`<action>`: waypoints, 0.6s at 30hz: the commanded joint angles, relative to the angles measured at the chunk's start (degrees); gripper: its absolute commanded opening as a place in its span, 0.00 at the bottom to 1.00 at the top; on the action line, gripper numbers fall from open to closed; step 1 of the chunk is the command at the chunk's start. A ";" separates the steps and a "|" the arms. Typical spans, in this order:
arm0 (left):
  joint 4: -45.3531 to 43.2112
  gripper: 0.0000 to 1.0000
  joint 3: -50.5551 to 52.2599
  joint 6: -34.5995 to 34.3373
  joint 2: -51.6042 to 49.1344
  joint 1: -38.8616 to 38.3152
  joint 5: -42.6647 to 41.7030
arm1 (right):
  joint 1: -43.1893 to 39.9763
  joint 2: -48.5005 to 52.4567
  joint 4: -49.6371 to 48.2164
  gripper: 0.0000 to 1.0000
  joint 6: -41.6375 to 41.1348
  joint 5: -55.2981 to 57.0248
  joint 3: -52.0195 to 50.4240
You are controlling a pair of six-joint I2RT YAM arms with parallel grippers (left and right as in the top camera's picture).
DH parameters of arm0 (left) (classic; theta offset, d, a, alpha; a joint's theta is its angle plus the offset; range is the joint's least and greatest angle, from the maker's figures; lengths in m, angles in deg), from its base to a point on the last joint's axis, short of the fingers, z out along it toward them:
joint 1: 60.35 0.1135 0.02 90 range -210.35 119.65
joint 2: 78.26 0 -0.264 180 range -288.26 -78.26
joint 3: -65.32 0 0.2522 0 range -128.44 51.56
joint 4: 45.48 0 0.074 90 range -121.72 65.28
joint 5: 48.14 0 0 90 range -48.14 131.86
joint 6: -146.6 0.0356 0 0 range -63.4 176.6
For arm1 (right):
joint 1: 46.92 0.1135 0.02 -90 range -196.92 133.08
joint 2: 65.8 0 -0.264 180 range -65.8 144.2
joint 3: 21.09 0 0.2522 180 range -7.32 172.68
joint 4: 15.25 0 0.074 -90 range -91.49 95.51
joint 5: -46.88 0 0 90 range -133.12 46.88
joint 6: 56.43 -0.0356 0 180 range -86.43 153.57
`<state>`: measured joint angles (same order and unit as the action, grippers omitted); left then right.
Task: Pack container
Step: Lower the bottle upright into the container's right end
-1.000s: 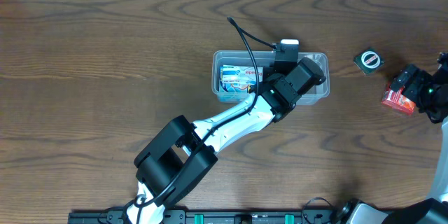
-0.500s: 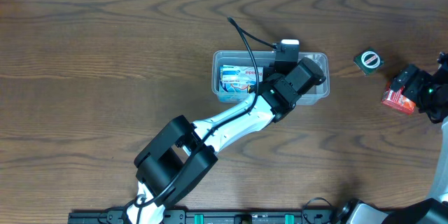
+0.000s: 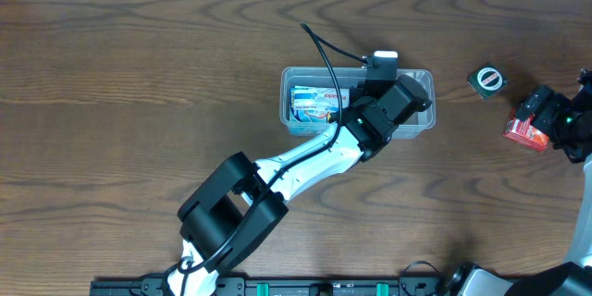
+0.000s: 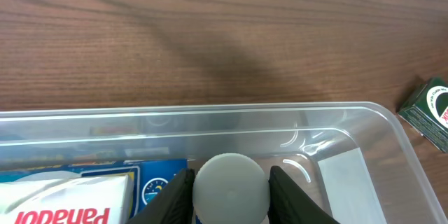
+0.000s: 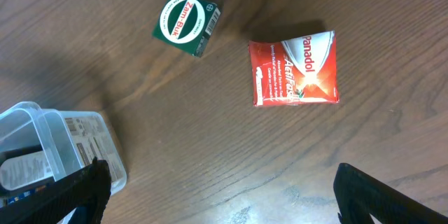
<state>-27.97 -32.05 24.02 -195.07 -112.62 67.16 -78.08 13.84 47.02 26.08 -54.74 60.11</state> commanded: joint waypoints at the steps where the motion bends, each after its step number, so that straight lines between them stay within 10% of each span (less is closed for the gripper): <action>1: -1.22 0.34 -1.49 1.05 -2.62 0.28 0.42 | 0.81 -0.02 0.15 0.99 -0.83 -0.46 0.33; 18: -2.54 0.33 -1.95 4.70 -3.30 0.33 2.43 | 0.81 -0.02 0.11 0.99 -0.83 -0.46 0.33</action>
<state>-30.77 -32.49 27.08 -197.59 -112.58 67.58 -78.08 13.84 47.11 26.10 -54.74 60.11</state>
